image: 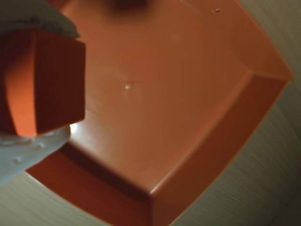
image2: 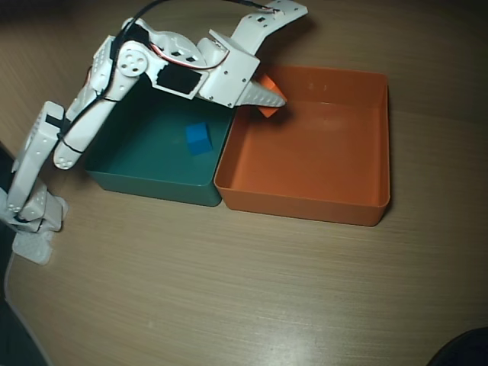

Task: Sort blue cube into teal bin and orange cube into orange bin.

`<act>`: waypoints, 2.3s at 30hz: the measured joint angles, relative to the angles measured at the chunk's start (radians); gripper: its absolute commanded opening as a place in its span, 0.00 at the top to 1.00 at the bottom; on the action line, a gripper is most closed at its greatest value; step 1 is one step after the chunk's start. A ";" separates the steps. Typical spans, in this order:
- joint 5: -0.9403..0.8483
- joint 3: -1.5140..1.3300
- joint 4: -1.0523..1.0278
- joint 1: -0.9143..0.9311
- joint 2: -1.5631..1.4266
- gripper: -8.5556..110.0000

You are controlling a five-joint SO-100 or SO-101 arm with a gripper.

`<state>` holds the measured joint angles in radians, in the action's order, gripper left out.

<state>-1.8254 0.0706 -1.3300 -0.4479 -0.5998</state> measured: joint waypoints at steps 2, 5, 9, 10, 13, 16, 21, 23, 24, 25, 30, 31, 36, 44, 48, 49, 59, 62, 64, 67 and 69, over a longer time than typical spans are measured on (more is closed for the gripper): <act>0.000 0.003 0.000 0.000 0.017 0.98; 0.000 0.003 0.000 0.000 0.029 0.98; 0.000 0.009 0.003 0.000 0.038 0.98; 0.000 0.011 0.012 0.000 0.048 0.98; 0.000 0.011 0.077 0.000 0.075 0.98; 0.000 0.011 0.158 0.008 0.112 0.98; 0.000 0.011 0.247 0.031 0.186 0.98; 0.000 0.011 0.265 0.035 0.207 0.97; 0.000 0.011 0.268 0.035 0.215 0.97; 0.000 0.011 0.270 0.037 0.222 0.97; 0.018 0.011 0.270 0.034 0.230 0.87; 0.034 0.011 0.270 0.034 0.230 0.84; 0.084 0.011 0.273 0.034 0.230 0.67; 0.084 0.011 0.273 0.034 0.230 0.59; 0.084 0.011 0.273 0.034 0.230 0.59; 0.084 0.011 0.273 0.034 0.230 0.59; 0.084 0.011 0.273 0.034 0.230 0.81; 0.084 0.011 0.273 0.034 0.230 0.92; 0.084 0.011 0.273 0.034 0.230 0.98; 0.087 0.011 0.273 0.034 0.230 0.98; 0.087 0.011 0.273 0.034 0.230 0.96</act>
<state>-1.7380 0.0813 -1.0569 -0.4142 -0.3697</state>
